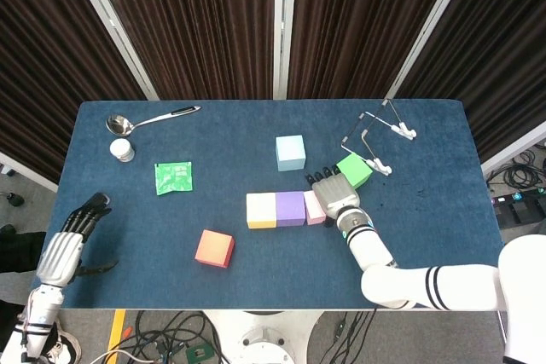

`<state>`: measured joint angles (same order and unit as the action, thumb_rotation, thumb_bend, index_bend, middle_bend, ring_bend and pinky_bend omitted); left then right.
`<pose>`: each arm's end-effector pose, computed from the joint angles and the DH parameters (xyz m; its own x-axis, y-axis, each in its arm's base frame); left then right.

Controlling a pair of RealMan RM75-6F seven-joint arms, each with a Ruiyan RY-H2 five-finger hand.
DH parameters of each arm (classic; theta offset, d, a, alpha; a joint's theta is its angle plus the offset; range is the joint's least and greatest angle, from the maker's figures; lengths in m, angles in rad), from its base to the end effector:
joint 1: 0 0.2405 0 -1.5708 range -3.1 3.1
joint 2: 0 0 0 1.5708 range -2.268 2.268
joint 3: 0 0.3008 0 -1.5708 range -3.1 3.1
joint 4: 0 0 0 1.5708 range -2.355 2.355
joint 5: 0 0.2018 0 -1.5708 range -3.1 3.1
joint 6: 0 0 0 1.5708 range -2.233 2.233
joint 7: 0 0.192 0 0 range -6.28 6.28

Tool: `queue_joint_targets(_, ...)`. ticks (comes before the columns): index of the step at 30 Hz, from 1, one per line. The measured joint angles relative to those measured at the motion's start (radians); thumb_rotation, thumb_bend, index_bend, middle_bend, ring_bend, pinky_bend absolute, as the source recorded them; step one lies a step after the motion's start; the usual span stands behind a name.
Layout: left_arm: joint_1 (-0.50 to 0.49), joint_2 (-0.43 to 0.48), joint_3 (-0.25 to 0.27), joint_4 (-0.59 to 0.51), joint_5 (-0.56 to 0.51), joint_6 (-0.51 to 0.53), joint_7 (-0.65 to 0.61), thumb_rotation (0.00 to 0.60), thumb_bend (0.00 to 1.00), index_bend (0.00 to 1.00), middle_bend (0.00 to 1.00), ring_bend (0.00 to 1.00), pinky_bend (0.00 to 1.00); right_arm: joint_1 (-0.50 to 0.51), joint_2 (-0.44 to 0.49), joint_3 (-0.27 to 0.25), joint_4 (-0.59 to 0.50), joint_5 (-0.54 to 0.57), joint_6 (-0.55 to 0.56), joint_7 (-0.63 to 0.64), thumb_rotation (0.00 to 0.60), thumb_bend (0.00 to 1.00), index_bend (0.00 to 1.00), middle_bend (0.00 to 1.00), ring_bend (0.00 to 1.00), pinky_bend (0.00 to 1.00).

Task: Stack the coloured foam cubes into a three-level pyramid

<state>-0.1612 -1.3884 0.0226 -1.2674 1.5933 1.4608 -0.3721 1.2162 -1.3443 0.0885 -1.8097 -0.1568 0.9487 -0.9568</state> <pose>-0.3619 0.2472 0.0918 0.1323 0.1130 0.9847 0.9834 -0.1392 -0.1161 -0.1026 -0.4339 -0.0041 0.7024 -0.4659 0.5381 -0.7056 -0.3561 0.6127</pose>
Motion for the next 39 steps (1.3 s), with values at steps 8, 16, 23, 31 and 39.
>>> queue_joint_targets(8, -0.003, 0.001, 0.001, -0.011, -0.001, -0.006, 0.013, 0.600, 0.00, 0.15, 0.09, 0.00, 0.07, -0.055, -0.004, -0.033, 0.052, -0.154, -0.026, 0.112, 0.600, 0.10, 0.00, 0.26, 0.00, 0.00)
queue_joint_targets(16, -0.001, 0.002, 0.001, -0.010, -0.002, -0.003, 0.008, 0.600, 0.00, 0.15, 0.09, 0.00, 0.07, -0.063, -0.026, -0.039, 0.071, -0.184, -0.014, 0.147, 0.600, 0.12, 0.00, 0.34, 0.00, 0.00)
queue_joint_targets(23, -0.003, 0.001, 0.000, -0.007, 0.001, -0.002, 0.005, 0.600, 0.00, 0.15, 0.09, 0.00, 0.07, -0.064, -0.014, -0.034, 0.055, -0.180, -0.001, 0.167, 0.600, 0.12, 0.00, 0.38, 0.00, 0.00)
queue_joint_targets(31, -0.002, 0.003, 0.001, -0.010, -0.001, -0.003, 0.008, 0.600, 0.00, 0.15, 0.09, 0.00, 0.07, -0.070, -0.026, -0.039, 0.066, -0.185, 0.003, 0.185, 0.600, 0.12, 0.00, 0.39, 0.00, 0.00)
queue_joint_targets(39, -0.005, 0.005, 0.000, -0.013, 0.000, -0.005, 0.010, 0.600, 0.00, 0.15, 0.09, 0.00, 0.07, -0.082, -0.030, -0.044, 0.068, -0.202, 0.008, 0.203, 0.600, 0.11, 0.00, 0.38, 0.00, 0.00)
